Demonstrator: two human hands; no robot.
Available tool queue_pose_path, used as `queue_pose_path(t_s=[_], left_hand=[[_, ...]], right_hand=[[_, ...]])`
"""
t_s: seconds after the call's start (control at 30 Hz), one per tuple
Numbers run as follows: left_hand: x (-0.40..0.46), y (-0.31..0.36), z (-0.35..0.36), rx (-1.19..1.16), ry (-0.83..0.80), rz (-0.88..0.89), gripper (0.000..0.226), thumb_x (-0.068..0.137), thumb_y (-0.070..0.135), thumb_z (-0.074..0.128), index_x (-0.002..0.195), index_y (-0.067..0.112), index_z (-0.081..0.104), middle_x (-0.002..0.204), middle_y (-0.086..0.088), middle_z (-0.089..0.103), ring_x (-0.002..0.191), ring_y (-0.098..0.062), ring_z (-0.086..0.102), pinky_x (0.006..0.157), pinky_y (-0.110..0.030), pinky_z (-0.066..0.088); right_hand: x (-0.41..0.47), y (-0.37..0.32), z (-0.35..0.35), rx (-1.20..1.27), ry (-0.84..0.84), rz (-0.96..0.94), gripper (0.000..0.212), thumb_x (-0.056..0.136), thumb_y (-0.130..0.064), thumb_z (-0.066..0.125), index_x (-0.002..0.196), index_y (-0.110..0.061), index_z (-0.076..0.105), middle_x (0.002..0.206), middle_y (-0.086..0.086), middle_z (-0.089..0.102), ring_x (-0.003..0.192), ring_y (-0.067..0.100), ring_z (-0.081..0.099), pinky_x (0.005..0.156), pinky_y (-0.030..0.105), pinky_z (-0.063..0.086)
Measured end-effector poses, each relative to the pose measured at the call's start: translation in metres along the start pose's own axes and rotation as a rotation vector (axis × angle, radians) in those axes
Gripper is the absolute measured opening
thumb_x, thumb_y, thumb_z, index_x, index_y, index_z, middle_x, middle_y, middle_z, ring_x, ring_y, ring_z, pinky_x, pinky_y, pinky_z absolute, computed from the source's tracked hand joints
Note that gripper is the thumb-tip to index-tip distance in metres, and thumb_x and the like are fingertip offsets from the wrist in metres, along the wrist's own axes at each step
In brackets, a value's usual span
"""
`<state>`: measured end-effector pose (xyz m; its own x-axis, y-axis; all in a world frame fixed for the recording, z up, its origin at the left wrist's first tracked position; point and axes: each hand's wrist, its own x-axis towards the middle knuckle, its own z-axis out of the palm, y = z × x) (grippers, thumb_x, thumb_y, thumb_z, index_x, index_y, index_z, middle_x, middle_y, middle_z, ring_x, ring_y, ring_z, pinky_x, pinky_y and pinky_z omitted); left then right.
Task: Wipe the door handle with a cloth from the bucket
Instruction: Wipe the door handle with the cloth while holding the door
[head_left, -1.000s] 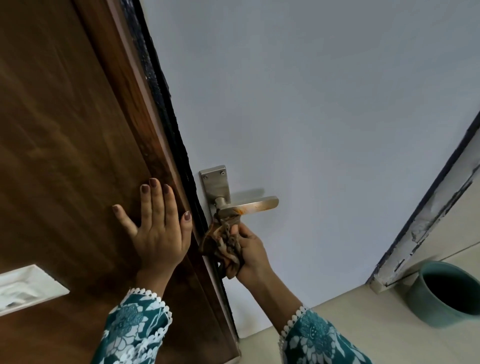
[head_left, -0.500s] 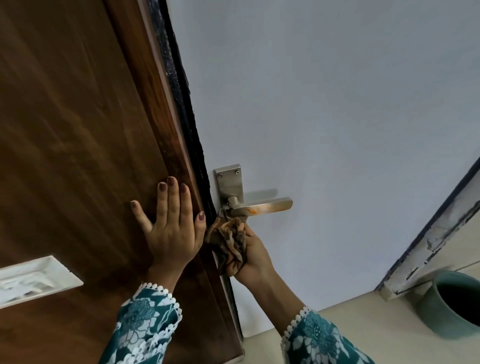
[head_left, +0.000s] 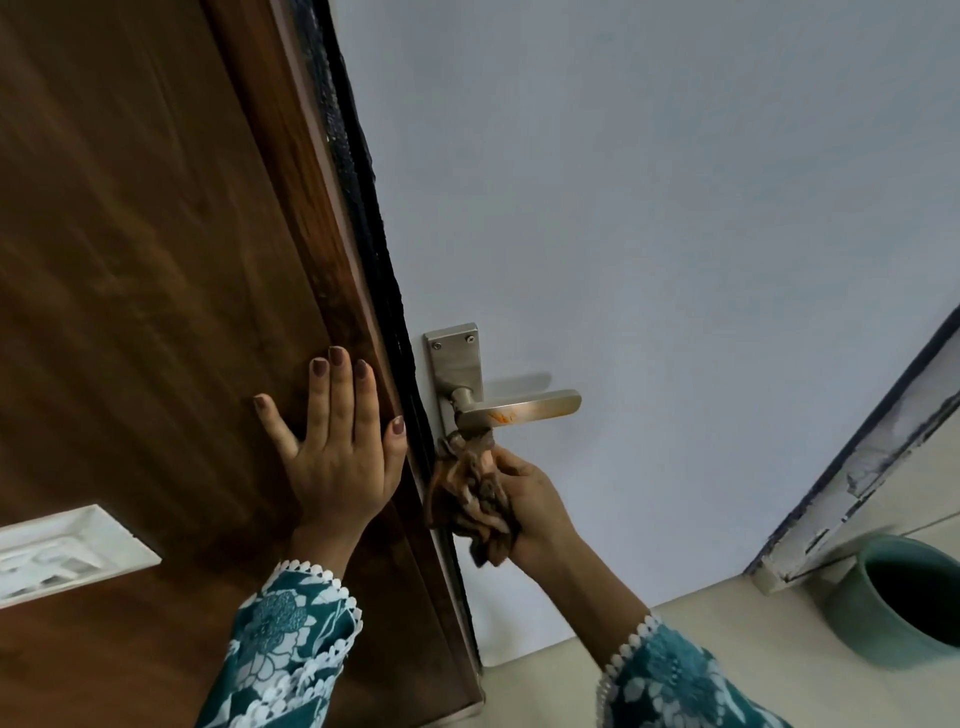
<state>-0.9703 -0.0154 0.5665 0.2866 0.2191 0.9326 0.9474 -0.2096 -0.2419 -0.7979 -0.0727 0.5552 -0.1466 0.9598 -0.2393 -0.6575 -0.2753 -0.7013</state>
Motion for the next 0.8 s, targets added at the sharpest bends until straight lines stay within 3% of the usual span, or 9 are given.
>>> queue_pose_path(t_s=[0.13,0.2,0.27,0.37,0.43,0.5,0.67,0.8], left_hand=[[0.000,0.000,0.000,0.003,0.012,-0.006,0.063,0.098,0.033,0.032,0.151,0.007,0.011,0.161,-0.005,-0.002,0.148,-0.022,0.005,0.114,-0.055,-0.007],[0.001,0.000,0.000,0.007,0.018,-0.005,0.063,0.098,0.033,0.032,0.151,0.007,0.010,0.161,-0.005,-0.002,0.148,-0.022,0.005,0.113,-0.055,-0.007],[0.001,0.000,0.000,0.003,0.021,-0.005,0.063,0.098,0.032,0.032,0.151,0.007,0.010,0.161,-0.005,-0.002,0.148,-0.022,0.005,0.113,-0.055,-0.007],[0.001,0.000,-0.001,-0.002,0.024,-0.003,0.063,0.097,0.032,0.033,0.151,0.007,0.010,0.161,-0.005,-0.002,0.148,-0.022,0.005,0.113,-0.055,-0.007],[0.001,0.000,0.000,0.002,0.027,-0.004,0.063,0.097,0.032,0.032,0.151,0.007,0.010,0.161,-0.005,-0.001,0.148,-0.022,0.005,0.114,-0.055,-0.007],[0.001,0.000,0.000,0.012,0.031,-0.003,0.063,0.097,0.031,0.032,0.151,0.007,0.010,0.161,-0.005,-0.001,0.148,-0.022,0.005,0.114,-0.055,-0.007],[0.001,0.004,0.001,0.023,0.040,-0.022,0.063,0.097,0.031,0.031,0.151,0.006,0.010,0.161,-0.006,-0.001,0.148,-0.022,0.005,0.114,-0.054,-0.007],[0.001,0.003,0.000,0.013,0.032,-0.026,0.062,0.097,0.031,0.031,0.151,0.007,0.011,0.161,-0.005,-0.001,0.148,-0.022,0.005,0.114,-0.053,-0.007]], right_hand=[[-0.026,-0.017,-0.039,-0.535,0.349,-0.327,0.037,0.086,-0.006,0.063,0.121,-0.017,0.062,0.101,0.003,0.071,0.090,0.017,0.069,0.085,0.038,0.058],[-0.029,-0.024,-0.055,-0.671,0.527,-0.498,0.044,0.083,-0.014,0.069,0.125,-0.024,0.060,0.105,-0.004,0.070,0.095,0.013,0.067,0.084,0.036,0.058],[-0.025,-0.031,-0.060,-0.716,0.602,-0.647,0.040,0.083,-0.015,0.070,0.120,-0.029,0.063,0.102,-0.010,0.069,0.095,0.010,0.067,0.076,0.033,0.060],[-0.008,-0.035,-0.058,-0.930,0.663,-0.834,0.040,0.080,-0.013,0.072,0.118,-0.021,0.064,0.104,-0.006,0.067,0.092,0.009,0.065,0.077,0.030,0.059],[0.003,-0.031,-0.055,-0.957,0.669,-0.906,0.040,0.078,-0.010,0.074,0.117,-0.014,0.065,0.109,0.001,0.065,0.090,0.016,0.065,0.073,0.021,0.058],[0.008,-0.027,-0.049,-0.876,0.653,-0.930,0.040,0.077,-0.002,0.074,0.116,-0.007,0.065,0.109,0.006,0.060,0.082,0.016,0.064,0.059,0.005,0.051],[0.011,-0.013,-0.038,-0.893,0.520,-1.011,0.042,0.079,0.001,0.072,0.119,-0.007,0.063,0.107,0.006,0.053,0.076,0.009,0.063,0.054,0.017,0.057],[0.009,-0.007,-0.040,-1.092,0.376,-1.082,0.042,0.077,-0.001,0.073,0.118,-0.005,0.064,0.106,0.008,0.056,0.084,0.002,0.056,0.059,0.006,0.053]])
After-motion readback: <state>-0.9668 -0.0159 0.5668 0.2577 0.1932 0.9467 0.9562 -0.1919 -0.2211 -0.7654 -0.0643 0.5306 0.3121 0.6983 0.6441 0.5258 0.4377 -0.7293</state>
